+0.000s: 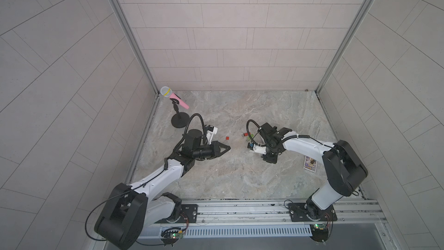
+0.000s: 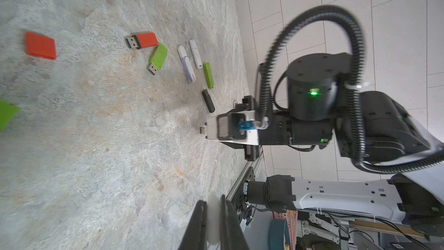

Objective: Close the usb drive cover
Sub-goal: Pick up the USB drive from the center of the board, then close the cover of the USB drive.

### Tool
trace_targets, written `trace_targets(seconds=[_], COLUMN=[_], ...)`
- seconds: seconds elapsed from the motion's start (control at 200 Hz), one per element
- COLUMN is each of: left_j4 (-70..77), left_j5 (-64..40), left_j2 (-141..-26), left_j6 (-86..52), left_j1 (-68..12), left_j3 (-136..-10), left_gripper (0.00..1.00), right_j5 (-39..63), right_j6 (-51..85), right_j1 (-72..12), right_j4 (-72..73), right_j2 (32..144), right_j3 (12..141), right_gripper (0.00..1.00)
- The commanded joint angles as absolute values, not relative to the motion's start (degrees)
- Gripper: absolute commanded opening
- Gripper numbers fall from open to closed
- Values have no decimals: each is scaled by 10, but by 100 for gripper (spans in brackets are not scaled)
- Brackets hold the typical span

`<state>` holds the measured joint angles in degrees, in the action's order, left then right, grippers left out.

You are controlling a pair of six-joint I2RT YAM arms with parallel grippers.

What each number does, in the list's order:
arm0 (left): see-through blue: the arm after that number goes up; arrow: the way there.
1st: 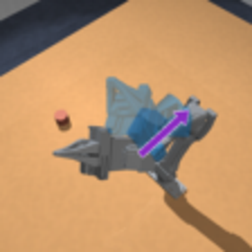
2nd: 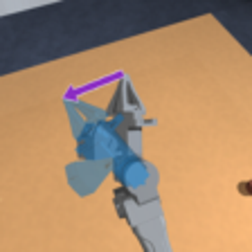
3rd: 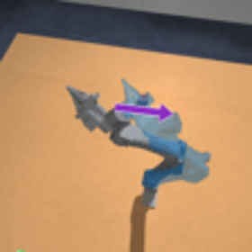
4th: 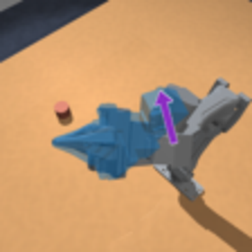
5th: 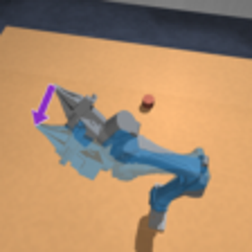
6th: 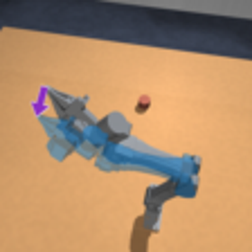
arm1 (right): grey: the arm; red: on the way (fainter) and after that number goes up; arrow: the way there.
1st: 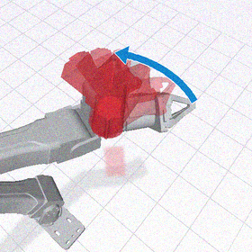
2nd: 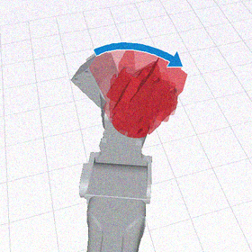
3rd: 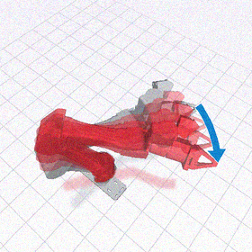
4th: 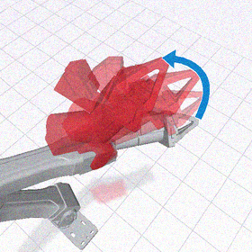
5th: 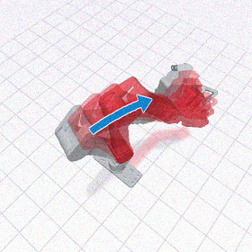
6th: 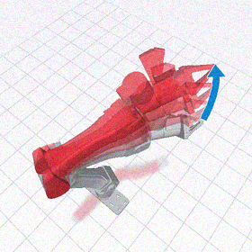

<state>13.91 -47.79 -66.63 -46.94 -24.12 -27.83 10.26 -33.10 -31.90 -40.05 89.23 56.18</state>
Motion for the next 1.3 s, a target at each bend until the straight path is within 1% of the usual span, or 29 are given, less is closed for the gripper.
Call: trace_targets(seconds=[0.0, 0.195, 0.36, 0.58, 0.821, 1.056, 1.296], left_j4=[175, 207, 209, 208, 206, 204, 204], left_j5=[-493, -503, -491, -472, -463, -462, -462], left_j2=[-678, -701, -708, -708, -700, -700, -698], left_j6=[-472, -490, -495, -497, -495, -493, -491], left_j1=[-241, -248, -259, -275, -279, -279, -279], left_j3=[-282, -289, -301, -307, -305, -304, -303], left_gripper=[6, 6, 6, 6, 6, 6, 6], right_j5=[163, 216, 200, 155, 129, 113, 93], right_j6=[-284, -224, -174, -151, -140, -133, -135], right_j1=[-326, -354, -387, -433, -469, -490, -494], right_j4=[-377, -298, -242, -213, -208, -200, -202], right_j2=[821, 736, 710, 732, 771, 797, 819], right_j3=[557, 521, 513, 528, 555, 577, 593], right_gripper=[18, 20, 20, 20, 20, 19, 19])
